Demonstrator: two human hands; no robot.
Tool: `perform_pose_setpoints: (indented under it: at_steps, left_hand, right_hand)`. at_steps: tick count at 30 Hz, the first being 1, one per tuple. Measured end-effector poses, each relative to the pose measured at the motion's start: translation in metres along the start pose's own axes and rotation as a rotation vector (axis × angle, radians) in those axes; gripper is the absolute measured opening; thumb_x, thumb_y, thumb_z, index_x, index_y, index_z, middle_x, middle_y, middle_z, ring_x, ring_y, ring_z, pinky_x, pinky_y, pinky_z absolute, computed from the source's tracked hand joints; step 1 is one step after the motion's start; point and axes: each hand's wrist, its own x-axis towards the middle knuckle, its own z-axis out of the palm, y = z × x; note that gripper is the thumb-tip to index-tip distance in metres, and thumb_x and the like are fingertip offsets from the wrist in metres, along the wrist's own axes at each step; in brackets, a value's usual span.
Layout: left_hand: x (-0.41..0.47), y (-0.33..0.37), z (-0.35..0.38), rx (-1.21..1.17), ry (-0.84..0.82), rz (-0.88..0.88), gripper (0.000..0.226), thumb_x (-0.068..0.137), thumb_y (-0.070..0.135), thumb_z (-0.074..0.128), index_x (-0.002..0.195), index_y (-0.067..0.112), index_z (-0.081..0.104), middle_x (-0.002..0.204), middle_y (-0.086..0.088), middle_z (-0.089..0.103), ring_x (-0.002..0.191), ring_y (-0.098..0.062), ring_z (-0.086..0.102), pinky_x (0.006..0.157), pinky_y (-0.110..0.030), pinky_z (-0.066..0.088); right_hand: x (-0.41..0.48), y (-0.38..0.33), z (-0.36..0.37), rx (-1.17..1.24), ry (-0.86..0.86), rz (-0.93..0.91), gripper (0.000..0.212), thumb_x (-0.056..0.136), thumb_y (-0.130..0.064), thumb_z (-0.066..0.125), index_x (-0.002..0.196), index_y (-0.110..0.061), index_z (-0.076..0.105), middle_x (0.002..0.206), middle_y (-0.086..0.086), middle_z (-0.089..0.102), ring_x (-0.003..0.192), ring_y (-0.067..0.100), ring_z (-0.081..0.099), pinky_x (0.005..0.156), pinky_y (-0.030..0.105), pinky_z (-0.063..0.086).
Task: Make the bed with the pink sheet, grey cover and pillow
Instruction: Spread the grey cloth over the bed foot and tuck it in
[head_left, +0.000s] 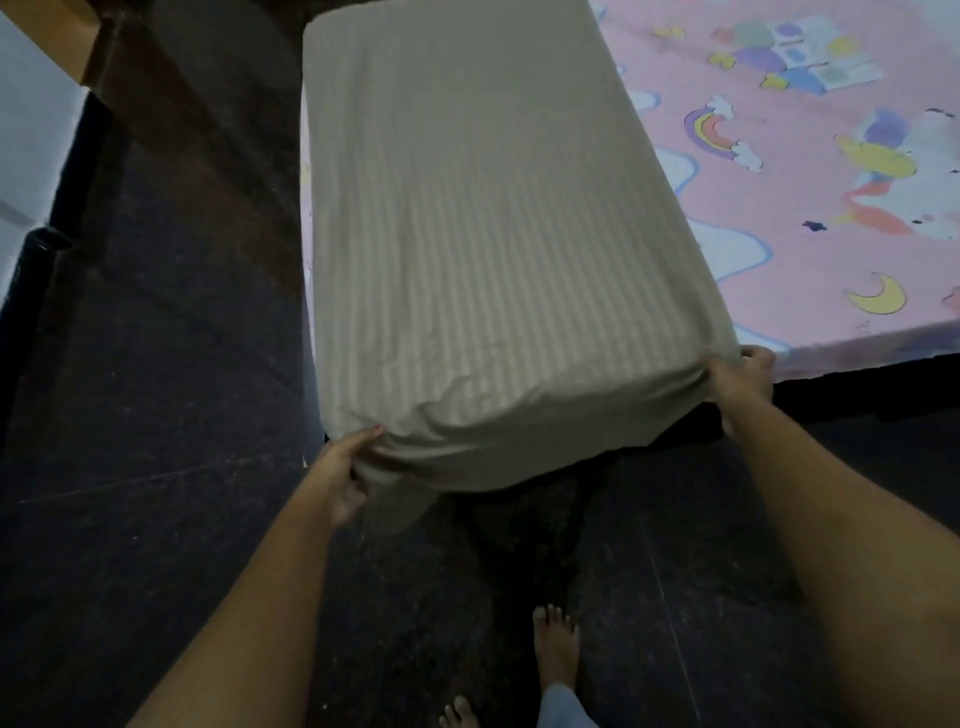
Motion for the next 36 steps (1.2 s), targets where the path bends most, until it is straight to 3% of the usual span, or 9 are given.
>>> perform_pose_setpoints:
  at_steps: [6,10,17,21,25,27,29,32,36]
  left_hand:
    - [-0.009,-0.009,-0.003,-0.001,0.138,0.149,0.032,0.087,0.027,0.066,0.115,0.013,0.057,0.106,-0.007,0.065,0.097,-0.026,0.062,0.089,-0.041,0.050]
    - [-0.018,-0.023,-0.019,0.394,0.314,0.360,0.012,0.090,0.024,0.063,0.086,0.012,0.063,0.085,-0.008,0.065,0.085,-0.023,0.060,0.078,-0.042,0.051]
    - [-0.028,-0.033,-0.008,0.748,0.451,0.754,0.048,0.080,-0.004,0.066,0.052,0.014,0.030,0.067,-0.003,0.043,0.059,-0.012,0.042,0.059,-0.021,0.029]
    - [-0.032,-0.045,0.007,0.797,0.375,0.692,0.041,0.080,-0.006,0.060,0.059,0.016,0.032,0.062,0.002,0.040,0.056,-0.012,0.039,0.060,-0.022,0.039]
    - [-0.035,-0.041,0.017,0.436,0.328,0.442,0.033,0.084,-0.001,0.060,0.106,0.017,0.044,0.096,-0.003,0.059,0.083,-0.018,0.057,0.070,-0.030,0.050]
    - [-0.044,-0.035,0.035,0.325,0.143,0.422,0.042,0.083,-0.003,0.061,0.117,0.019,0.047,0.102,0.001,0.061,0.087,-0.010,0.059,0.071,-0.023,0.054]
    - [-0.052,-0.033,0.058,0.323,-0.044,0.479,0.045,0.083,-0.007,0.059,0.120,0.020,0.055,0.105,0.004,0.064,0.093,-0.009,0.061,0.075,-0.020,0.055]
    - [-0.049,-0.038,0.076,0.369,-0.172,0.462,0.051,0.084,-0.009,0.053,0.129,0.016,0.053,0.117,0.001,0.061,0.108,-0.014,0.059,0.090,-0.030,0.053]
    - [-0.041,-0.034,0.050,0.465,-0.292,0.344,0.049,0.085,-0.011,0.046,0.125,0.015,0.056,0.111,0.002,0.063,0.105,-0.013,0.059,0.080,-0.019,0.050]
  right_hand:
    - [0.019,0.002,-0.021,-0.220,0.038,-0.085,0.031,0.100,-0.027,0.041,0.116,-0.004,0.055,0.121,0.021,0.056,0.114,0.038,0.050,0.097,0.041,0.038]
    - [0.026,0.004,-0.032,-0.391,0.116,-0.127,0.028,0.101,-0.027,0.034,0.110,-0.012,0.057,0.115,0.026,0.057,0.112,0.044,0.049,0.102,0.056,0.034]
    - [0.029,0.000,-0.031,-0.554,0.108,-0.048,0.021,0.095,-0.019,0.039,0.109,-0.020,0.055,0.120,0.024,0.053,0.120,0.041,0.041,0.103,0.053,0.027]
    - [0.021,-0.007,-0.023,-0.671,0.211,0.012,0.033,0.090,-0.017,0.052,0.123,-0.010,0.049,0.132,0.023,0.045,0.128,0.039,0.036,0.105,0.054,0.020]
    - [-0.007,-0.015,0.005,-0.714,0.313,-0.228,0.052,0.081,-0.005,0.056,0.130,-0.004,0.039,0.134,0.025,0.036,0.128,0.045,0.031,0.106,0.060,0.020]
    - [-0.036,-0.025,0.037,-0.605,0.180,-0.506,0.045,0.081,-0.017,0.051,0.124,-0.004,0.047,0.126,0.025,0.044,0.120,0.045,0.041,0.103,0.052,0.028]
    - [-0.085,-0.041,0.075,-0.365,-0.229,-0.636,0.041,0.087,-0.029,0.050,0.118,-0.003,0.054,0.114,0.020,0.056,0.109,0.038,0.053,0.090,0.037,0.038]
    - [-0.168,-0.057,0.121,-0.287,-0.832,-0.463,0.050,0.087,-0.037,0.065,0.128,-0.014,0.048,0.108,0.002,0.057,0.101,0.021,0.057,0.084,0.029,0.045]
    - [-0.199,-0.062,0.151,-0.368,-0.745,-0.553,0.032,0.086,-0.014,0.060,0.117,-0.007,0.053,0.111,0.012,0.062,0.102,0.028,0.058,0.078,0.026,0.044]
